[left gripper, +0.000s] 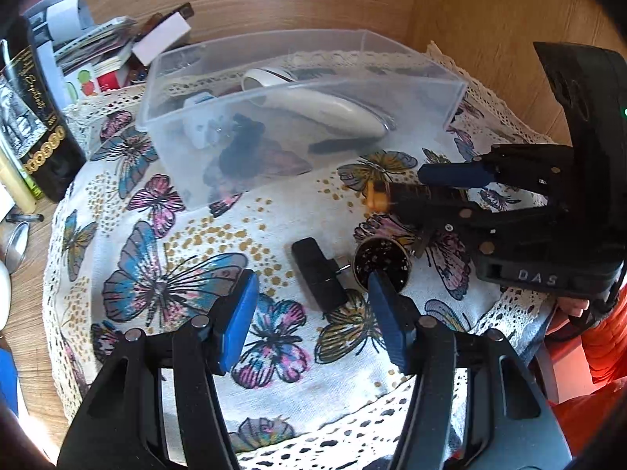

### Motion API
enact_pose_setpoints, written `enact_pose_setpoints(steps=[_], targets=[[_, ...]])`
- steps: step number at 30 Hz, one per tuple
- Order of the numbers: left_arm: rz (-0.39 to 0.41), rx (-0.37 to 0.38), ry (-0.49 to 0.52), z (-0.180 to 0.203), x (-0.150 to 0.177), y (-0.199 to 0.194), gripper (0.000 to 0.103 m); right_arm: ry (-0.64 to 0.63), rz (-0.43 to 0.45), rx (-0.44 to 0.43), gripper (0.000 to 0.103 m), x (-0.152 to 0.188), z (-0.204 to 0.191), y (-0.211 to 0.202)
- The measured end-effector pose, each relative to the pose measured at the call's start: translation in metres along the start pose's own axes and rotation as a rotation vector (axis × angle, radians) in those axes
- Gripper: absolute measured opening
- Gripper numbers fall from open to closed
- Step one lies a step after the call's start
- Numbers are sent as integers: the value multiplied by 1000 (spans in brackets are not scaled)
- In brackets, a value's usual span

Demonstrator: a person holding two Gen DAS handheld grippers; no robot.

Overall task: Organize rigid objects
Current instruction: 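Grasp the black-and-gold lighter with the right tool while the left grasps a black clip, then carry the lighter and clip into the clear box and release both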

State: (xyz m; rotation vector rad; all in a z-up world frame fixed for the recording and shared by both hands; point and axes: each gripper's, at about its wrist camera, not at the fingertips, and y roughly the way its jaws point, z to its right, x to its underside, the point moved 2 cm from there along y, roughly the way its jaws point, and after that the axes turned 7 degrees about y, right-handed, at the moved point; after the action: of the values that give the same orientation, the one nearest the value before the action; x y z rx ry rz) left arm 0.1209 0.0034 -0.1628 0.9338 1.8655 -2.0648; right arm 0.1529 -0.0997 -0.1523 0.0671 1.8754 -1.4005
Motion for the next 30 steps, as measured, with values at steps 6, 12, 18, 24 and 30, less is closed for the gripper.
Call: enact_pose_setpoints(steps=[6, 12, 18, 24, 30], targets=[[10, -5, -5, 0, -5, 5, 24, -10, -4, 21, 22, 9, -1, -1], [38, -8, -44, -8, -6, 1, 19, 25, 23, 19, 22, 7, 5, -6], [111, -20, -72, -18, -13, -20, 19, 55, 96, 29, 22, 0, 9, -27], [206, -40, -78, -23, -29, -46, 19, 64, 185, 47, 22, -16, 11, -51], [304, -46, -88, -30, -50, -68, 19, 78, 273, 60, 22, -34, 13, -74]])
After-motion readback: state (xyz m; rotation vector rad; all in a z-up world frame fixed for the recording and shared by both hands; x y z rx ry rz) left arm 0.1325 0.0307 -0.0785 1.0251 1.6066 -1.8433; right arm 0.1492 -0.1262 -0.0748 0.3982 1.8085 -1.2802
